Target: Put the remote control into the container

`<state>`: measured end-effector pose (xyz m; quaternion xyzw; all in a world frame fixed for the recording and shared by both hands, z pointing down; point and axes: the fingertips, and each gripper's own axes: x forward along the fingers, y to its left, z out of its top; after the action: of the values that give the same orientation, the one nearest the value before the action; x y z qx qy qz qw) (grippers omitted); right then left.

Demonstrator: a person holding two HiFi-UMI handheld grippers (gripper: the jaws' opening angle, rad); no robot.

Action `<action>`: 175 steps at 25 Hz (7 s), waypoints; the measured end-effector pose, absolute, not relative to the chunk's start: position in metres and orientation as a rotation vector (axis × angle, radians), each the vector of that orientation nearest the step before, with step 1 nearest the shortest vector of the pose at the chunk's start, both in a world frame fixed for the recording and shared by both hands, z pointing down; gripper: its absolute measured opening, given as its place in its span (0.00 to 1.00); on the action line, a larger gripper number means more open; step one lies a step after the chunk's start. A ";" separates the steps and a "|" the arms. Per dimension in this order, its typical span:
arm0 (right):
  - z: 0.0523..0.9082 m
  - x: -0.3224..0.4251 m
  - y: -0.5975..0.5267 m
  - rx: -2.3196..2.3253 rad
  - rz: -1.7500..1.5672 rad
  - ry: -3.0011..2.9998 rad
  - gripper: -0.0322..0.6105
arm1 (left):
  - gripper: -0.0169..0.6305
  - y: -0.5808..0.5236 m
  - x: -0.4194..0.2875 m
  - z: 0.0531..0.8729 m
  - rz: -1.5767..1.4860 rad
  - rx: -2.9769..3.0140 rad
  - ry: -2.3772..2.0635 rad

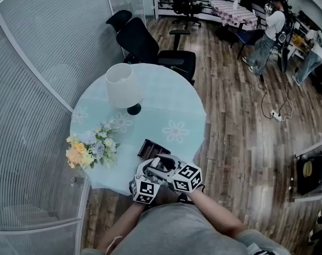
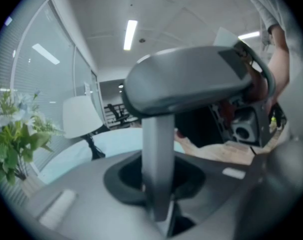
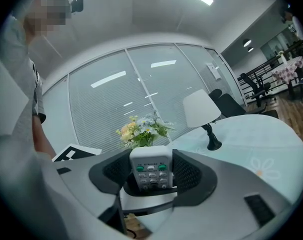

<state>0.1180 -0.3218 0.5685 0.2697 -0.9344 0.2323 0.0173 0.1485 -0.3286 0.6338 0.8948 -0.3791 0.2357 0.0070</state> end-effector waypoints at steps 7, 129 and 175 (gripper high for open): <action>0.574 0.118 -0.316 0.828 0.691 -2.875 0.45 | 0.15 -0.322 0.150 0.641 0.796 2.806 -1.172; 0.668 0.138 -0.367 0.919 0.497 -2.497 0.32 | 0.03 -0.293 0.085 0.670 0.715 2.726 -1.014; 0.676 0.126 -0.234 1.361 0.505 -2.299 0.08 | 0.02 -0.233 0.062 0.671 0.724 2.977 -0.438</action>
<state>0.1263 -0.2341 0.6759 0.4895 -0.8267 0.1816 0.2096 0.0624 -0.2334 0.6705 0.9616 -0.1416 0.2339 0.0231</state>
